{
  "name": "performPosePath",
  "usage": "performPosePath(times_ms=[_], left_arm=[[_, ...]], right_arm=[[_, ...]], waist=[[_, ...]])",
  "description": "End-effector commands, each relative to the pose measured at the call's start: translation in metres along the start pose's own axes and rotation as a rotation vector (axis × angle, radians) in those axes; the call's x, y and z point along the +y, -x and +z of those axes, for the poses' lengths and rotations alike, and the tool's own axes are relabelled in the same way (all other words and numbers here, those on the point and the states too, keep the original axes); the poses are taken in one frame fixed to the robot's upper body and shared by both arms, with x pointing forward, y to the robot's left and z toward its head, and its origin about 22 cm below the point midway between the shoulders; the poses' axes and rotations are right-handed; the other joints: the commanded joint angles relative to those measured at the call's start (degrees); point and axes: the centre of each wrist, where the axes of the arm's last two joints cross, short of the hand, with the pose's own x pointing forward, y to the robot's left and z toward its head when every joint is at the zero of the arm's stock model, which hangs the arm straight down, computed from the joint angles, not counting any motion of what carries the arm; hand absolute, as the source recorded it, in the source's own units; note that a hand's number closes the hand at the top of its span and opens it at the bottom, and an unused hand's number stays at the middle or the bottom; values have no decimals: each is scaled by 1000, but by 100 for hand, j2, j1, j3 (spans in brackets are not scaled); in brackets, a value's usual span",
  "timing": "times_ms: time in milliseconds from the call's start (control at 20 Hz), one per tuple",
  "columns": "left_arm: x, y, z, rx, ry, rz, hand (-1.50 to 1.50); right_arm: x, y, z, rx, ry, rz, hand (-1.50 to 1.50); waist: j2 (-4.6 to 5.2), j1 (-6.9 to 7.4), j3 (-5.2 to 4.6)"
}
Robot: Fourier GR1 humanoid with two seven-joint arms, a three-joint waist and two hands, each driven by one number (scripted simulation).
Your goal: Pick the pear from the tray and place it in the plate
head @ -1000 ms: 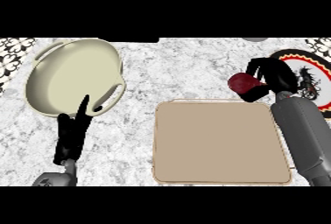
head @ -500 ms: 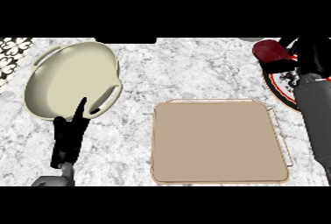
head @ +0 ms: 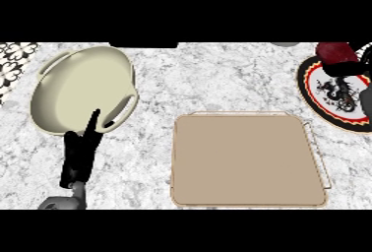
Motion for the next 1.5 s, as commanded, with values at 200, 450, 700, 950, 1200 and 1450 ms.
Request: performPosePath(times_ms=[200,450,700,950,1200,1450], left_arm=[[-2,-16,-5,-21,18,5,0],[-5,-6,-8,-17,46,2,0],[-13,-14,1,-25,43,9,0],[-14,-6,-5,-14,36,-4,0],[-1,-14,-7,-31,17,-8,0],[1,-8,-6,-6,17,23,0]], right_arm=[[-4,59,-8,105,-23,52,150],[0,82,-1,151,-136,68,150],[0,100,5,189,-302,30,150],[-16,120,5,226,-488,49,-150],[-9,125,12,82,-492,-65,-150],[-26,114,-3,-22,-285,-439,-150]], waist=[[68,152,12],[113,200,17],[105,260,26],[122,221,23],[98,192,29],[67,93,36]])
